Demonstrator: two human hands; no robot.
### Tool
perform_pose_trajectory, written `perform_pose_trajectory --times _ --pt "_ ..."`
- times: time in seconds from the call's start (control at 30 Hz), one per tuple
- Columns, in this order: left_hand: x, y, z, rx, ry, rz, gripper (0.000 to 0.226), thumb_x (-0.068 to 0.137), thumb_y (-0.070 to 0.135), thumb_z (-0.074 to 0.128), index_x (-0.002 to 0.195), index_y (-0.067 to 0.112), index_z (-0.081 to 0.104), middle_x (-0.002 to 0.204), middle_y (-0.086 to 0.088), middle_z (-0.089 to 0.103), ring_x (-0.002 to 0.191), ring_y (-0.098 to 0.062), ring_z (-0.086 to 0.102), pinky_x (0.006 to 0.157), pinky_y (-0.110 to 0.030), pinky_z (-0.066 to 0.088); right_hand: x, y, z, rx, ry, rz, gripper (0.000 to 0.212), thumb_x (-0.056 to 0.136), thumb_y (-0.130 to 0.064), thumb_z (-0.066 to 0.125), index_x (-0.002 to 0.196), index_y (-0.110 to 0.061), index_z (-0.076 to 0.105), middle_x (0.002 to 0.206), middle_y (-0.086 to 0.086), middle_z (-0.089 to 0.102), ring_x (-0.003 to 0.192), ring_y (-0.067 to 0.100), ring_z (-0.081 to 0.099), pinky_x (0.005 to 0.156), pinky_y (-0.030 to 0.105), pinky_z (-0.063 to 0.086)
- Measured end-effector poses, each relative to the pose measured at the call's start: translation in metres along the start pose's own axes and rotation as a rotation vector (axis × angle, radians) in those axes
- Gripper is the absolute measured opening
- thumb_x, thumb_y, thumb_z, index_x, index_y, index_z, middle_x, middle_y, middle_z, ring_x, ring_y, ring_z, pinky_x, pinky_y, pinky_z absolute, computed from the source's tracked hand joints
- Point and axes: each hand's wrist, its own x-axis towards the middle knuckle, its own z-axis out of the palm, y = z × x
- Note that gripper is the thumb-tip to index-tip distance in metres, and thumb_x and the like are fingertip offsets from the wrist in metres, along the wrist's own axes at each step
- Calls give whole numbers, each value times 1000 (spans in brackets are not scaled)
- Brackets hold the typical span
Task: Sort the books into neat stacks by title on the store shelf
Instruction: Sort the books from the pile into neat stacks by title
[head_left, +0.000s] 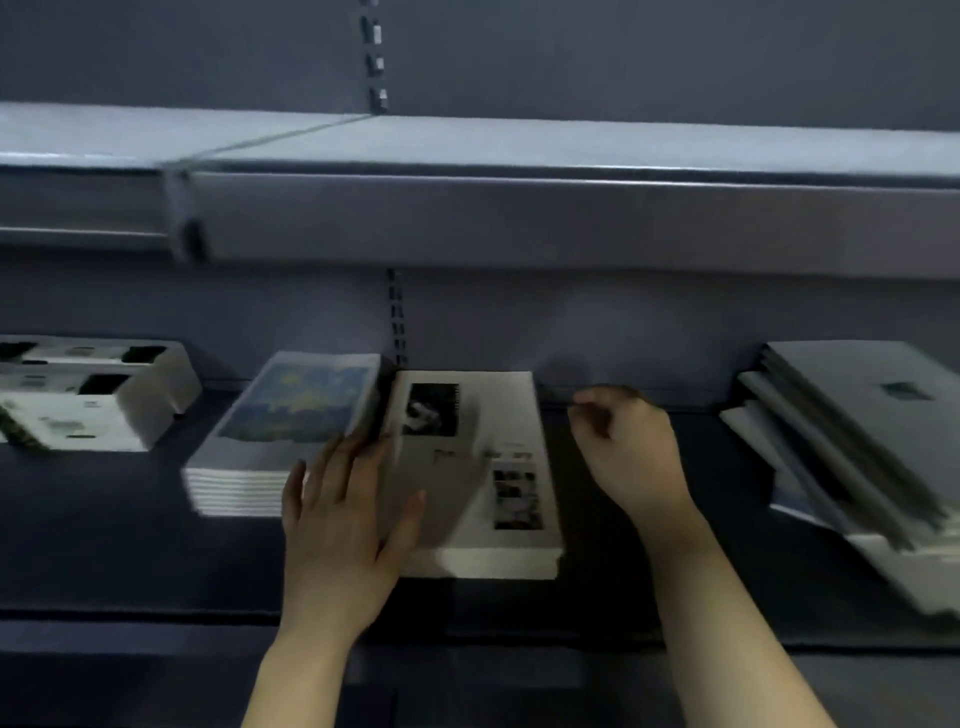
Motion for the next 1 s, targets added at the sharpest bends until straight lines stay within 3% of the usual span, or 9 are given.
perform_pose_trajectory --times 0.13,0.23,0.5,0.6,0.7,0.77,0.8,0.93,1.0 --pt "5 75 35 -46 -103 61 65 87 60 26 137 22 43 147 -2 38 136 -23 31 111 -50 22 -4 50 -56 -40 75 21 14 88 -13 64 100 -9 71 94 6 67 85 20 62 74 22 41" --pt "5 131 60 -35 -136 76 70 87 63 19 138 21 42 147 -3 39 137 -22 31 115 -47 16 -6 90 -96 -66 92 24 15 86 -12 65 99 -8 72 96 14 70 87 30 66 78 32 51" --pt "-10 243 96 -88 -126 89 65 88 62 23 138 25 41 144 1 42 133 -19 35 115 -44 16 -13 185 -182 -154 158 105 26 89 -17 62 111 -10 71 112 14 68 106 35 59 91 35 46" --pt "-17 274 108 -91 -119 90 63 88 60 25 137 24 44 140 0 46 131 -21 38 115 -45 15 -14 215 -207 -219 182 128 19 87 -12 61 98 -5 74 100 19 71 97 40 60 87 38 46" --pt "-21 298 117 -89 -131 108 63 88 59 25 136 24 44 140 1 47 132 -20 38 115 -45 15 -16 241 -227 -231 192 153 20 84 -10 57 76 -2 73 73 20 67 76 40 62 73 40 51" --pt "-22 310 122 -84 -148 117 63 88 59 23 138 25 42 140 2 46 133 -18 37 115 -45 13 -19 257 -238 -245 213 130 28 80 -15 51 53 -11 59 50 12 50 58 39 53 68 38 47" --pt "-22 315 124 -81 -154 120 63 88 59 23 138 26 40 140 3 46 132 -17 36 116 -44 12 -20 263 -242 -254 204 141 30 80 -18 51 51 -15 54 50 10 47 58 38 50 67 36 43" --pt "-25 331 131 -69 -167 137 64 87 59 21 140 27 38 140 4 45 132 -16 36 117 -41 8 -23 292 -257 -339 174 368 36 85 -43 52 83 -13 72 96 20 64 97 43 53 75 39 39" --pt "-26 335 134 -63 -180 141 66 86 60 18 140 28 37 142 6 43 132 -15 35 117 -38 4 -23 301 -262 -367 110 395 55 83 -61 48 80 -11 68 96 19 64 100 40 53 75 38 40"
